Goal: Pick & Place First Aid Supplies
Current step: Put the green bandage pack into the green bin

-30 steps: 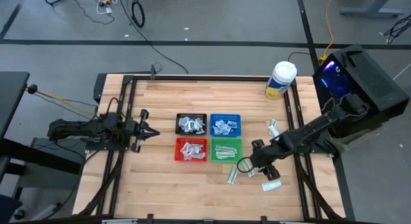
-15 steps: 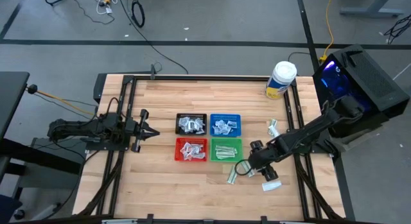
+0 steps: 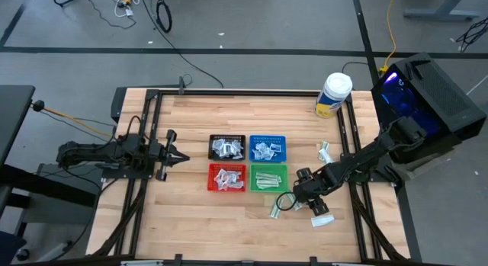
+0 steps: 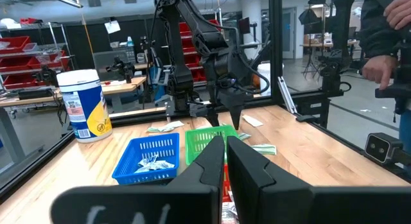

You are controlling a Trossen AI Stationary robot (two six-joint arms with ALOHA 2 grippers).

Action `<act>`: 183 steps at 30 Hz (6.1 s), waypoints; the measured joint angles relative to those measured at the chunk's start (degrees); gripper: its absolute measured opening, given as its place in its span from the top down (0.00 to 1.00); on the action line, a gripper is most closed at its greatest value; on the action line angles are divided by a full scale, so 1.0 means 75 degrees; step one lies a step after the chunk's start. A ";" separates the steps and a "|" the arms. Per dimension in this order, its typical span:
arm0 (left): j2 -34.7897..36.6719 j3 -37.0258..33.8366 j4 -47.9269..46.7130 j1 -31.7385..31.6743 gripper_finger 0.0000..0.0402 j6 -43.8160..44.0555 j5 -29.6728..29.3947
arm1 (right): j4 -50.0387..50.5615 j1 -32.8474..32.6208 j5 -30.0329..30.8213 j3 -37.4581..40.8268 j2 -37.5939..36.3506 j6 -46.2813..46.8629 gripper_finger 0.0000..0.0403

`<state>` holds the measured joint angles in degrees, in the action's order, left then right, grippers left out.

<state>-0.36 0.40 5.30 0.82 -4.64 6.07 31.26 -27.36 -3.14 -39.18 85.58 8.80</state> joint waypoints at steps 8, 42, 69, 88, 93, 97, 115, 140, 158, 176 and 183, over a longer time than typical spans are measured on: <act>0.0000 -0.0001 0.0000 -0.0001 0.94 0.0000 0.0000 | -0.0237 -0.0196 0.0394 0.0136 0.0151 0.0163 0.33; 0.0000 0.0000 0.0000 -0.0001 0.94 0.0000 0.0000 | -0.0585 -0.0363 0.0373 0.0213 0.0096 0.0218 0.66; 0.0000 -0.0003 -0.0002 0.0000 0.94 0.0000 0.0000 | 0.0066 -0.0356 0.0342 0.0058 -0.1249 0.0226 0.69; 0.0003 0.0000 -0.0001 -0.0002 0.94 0.0000 0.0000 | 0.0983 0.0461 0.0965 -0.1918 -0.1667 -0.1131 0.69; 0.0000 -0.0001 0.0000 -0.0002 0.94 0.0000 0.0000 | 0.0820 0.0858 0.0965 -0.2440 -0.1465 -0.1426 0.69; 0.0001 -0.0002 0.0000 0.0000 0.94 0.0000 0.0000 | 0.0210 0.1155 0.0966 -0.2559 -0.1219 -0.1443 0.69; 0.0000 0.0000 0.0000 0.0000 0.94 0.0000 0.0000 | -0.2124 0.2048 0.0962 -0.2565 0.0310 -0.0942 0.69; 0.0000 -0.0003 0.0000 0.0000 0.94 0.0000 0.0000 | -0.1498 0.2137 0.0877 -0.2565 0.1089 -0.0434 0.57; 0.0000 -0.0002 -0.0001 -0.0001 0.94 0.0000 0.0000 | -0.0609 0.2073 0.0927 -0.2556 0.0388 -0.1116 0.26; 0.0000 0.0000 -0.0010 -0.0002 0.94 0.0000 0.0000 | 0.2215 0.2015 0.0475 -0.1819 -0.1769 -0.1585 0.26; 0.0000 0.0000 0.0000 -0.0001 0.94 0.0000 0.0000 | 0.2085 0.1594 -0.0105 -0.0847 -0.1772 -0.2087 0.26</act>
<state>-0.36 0.40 5.30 0.81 -4.64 6.07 46.90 -15.40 -3.93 -45.53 72.29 -6.86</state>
